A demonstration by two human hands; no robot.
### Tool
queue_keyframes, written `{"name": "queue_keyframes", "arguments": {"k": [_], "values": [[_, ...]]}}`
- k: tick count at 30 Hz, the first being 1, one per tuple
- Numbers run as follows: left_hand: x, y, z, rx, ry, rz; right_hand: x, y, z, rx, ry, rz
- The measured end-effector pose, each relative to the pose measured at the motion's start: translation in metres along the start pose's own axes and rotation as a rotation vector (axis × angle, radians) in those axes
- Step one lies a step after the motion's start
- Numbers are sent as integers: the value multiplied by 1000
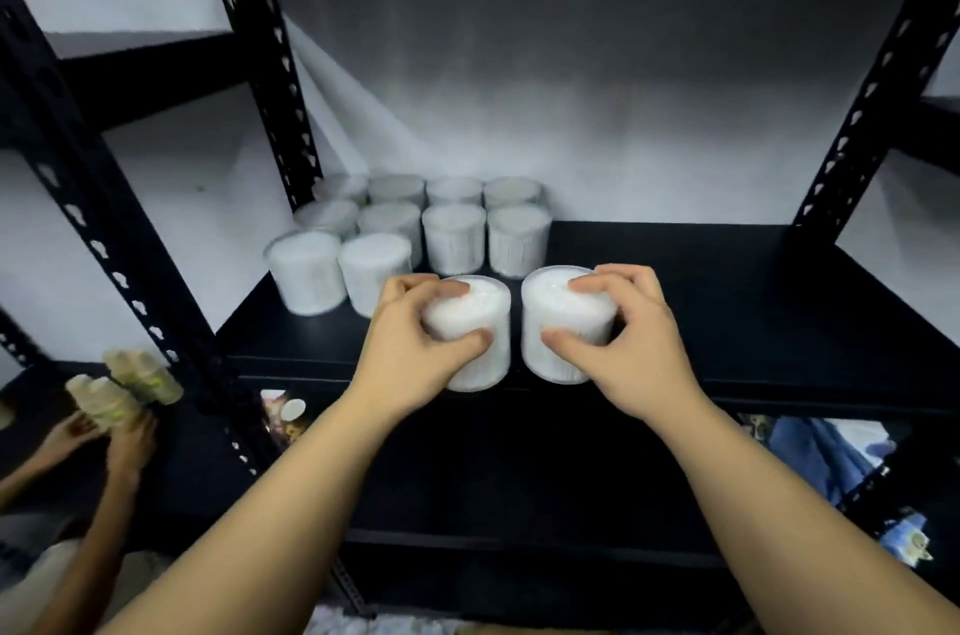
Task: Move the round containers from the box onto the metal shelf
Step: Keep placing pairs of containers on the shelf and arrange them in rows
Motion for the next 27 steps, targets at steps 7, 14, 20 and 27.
{"name": "queue_keyframes", "arguments": {"k": [7,14,20,27], "values": [[-8,-45,-23,-8,43,-30,44,4,-33,-23,-31,24],[-5,-64,-28,-31,13,-23,56,4,-35,-42,-19,6],[-13,-48,-39,66,155,19,61,22,-46,153,-226,-53],[-27,-51,-54,-18,240,114,72,23,-46,162,-425,-174]]}}
Point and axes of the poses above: each hand's wrist, its own z-axis away from the middle knuckle, its own y-axis out of the back of the hand, x = y × z, the point moved 9 cm from there along -z, towards the middle knuckle, and after that the axes turned 4 degrees about -y, right-handed, at the moved point
